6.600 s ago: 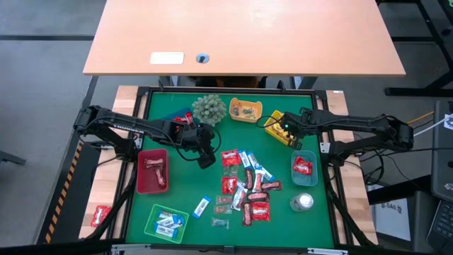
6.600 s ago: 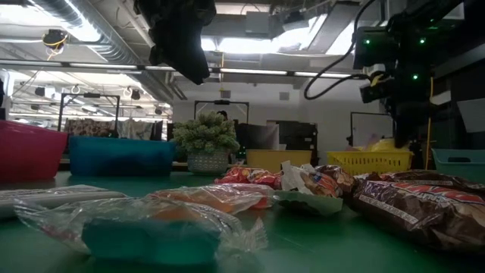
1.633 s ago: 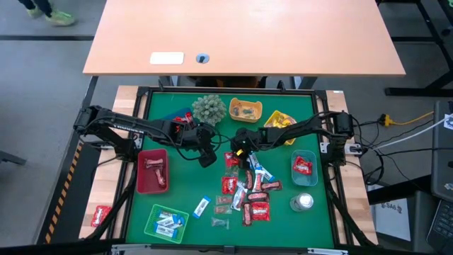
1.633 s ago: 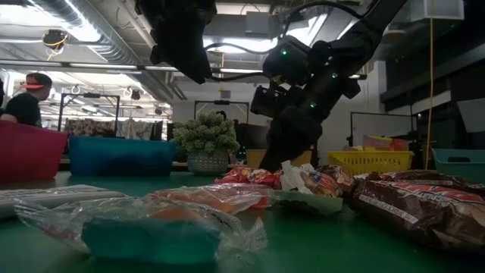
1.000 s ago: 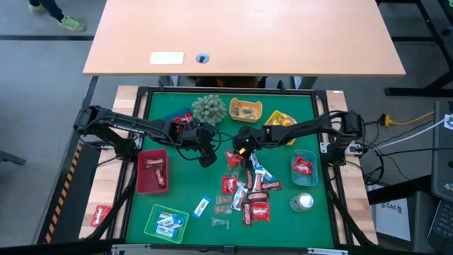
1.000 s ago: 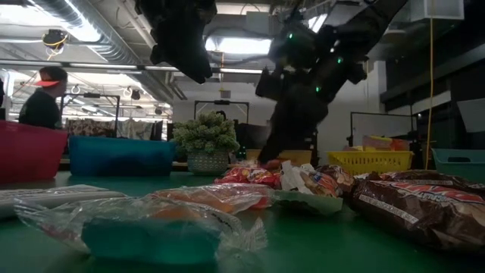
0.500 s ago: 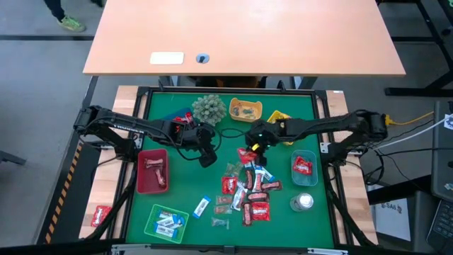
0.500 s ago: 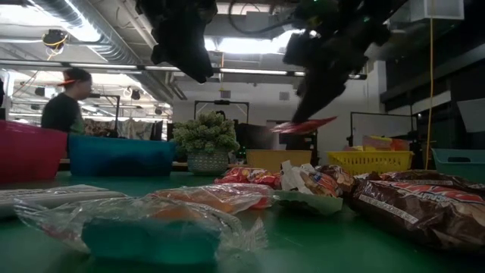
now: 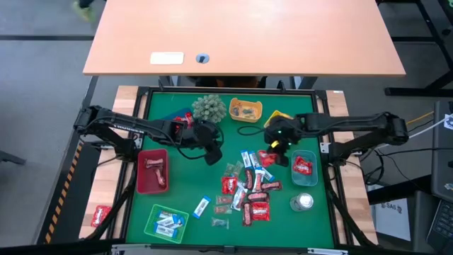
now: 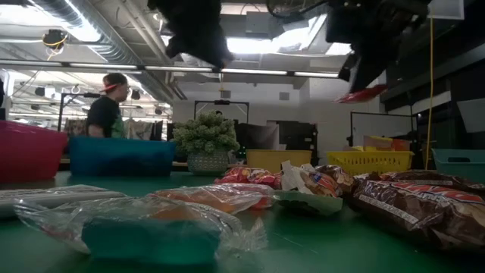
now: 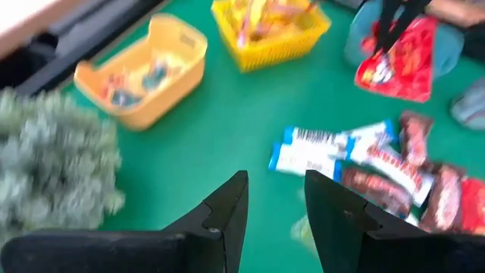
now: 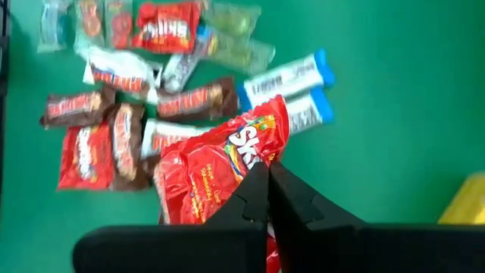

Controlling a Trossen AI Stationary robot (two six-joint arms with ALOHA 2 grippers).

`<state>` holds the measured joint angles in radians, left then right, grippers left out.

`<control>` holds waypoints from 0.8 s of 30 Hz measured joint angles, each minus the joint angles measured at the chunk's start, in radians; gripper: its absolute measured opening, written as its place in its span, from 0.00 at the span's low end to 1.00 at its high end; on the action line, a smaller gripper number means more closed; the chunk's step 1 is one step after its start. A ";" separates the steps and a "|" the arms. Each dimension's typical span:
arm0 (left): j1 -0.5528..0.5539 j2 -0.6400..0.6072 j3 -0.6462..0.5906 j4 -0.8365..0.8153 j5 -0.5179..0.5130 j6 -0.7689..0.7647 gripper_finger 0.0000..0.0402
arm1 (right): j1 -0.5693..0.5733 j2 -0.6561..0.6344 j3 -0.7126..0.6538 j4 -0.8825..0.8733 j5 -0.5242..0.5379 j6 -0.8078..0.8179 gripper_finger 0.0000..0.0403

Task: Sort candy
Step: Put the red candy into the gray bin

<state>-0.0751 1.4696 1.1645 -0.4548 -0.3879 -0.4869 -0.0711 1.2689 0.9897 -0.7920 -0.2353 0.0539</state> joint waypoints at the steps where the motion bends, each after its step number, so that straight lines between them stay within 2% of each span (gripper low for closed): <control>1: 0.000 0.000 0.000 0.026 -0.002 0.017 0.29 | 0.000 -0.011 0.000 -0.023 -0.003 0.004 0.01; 5: 0.000 0.000 0.000 0.101 -0.004 0.078 0.29 | 0.000 -0.048 0.000 -0.095 -0.018 0.043 0.01; 11: 0.000 0.000 0.000 0.117 -0.004 0.116 0.29 | 0.039 -0.081 0.000 -0.155 -0.020 0.101 0.01; 18: 0.000 0.000 0.000 0.116 -0.005 0.132 0.29 | 0.221 -0.089 0.000 -0.208 -0.010 0.139 0.01; 24: 0.000 0.000 0.000 0.116 -0.005 0.132 0.29 | 0.360 -0.090 0.000 -0.370 0.131 0.278 0.01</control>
<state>-0.0752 1.4696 1.1645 -0.3389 -0.3925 -0.3546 0.2888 1.1791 0.9901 -1.1620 -0.1045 0.3316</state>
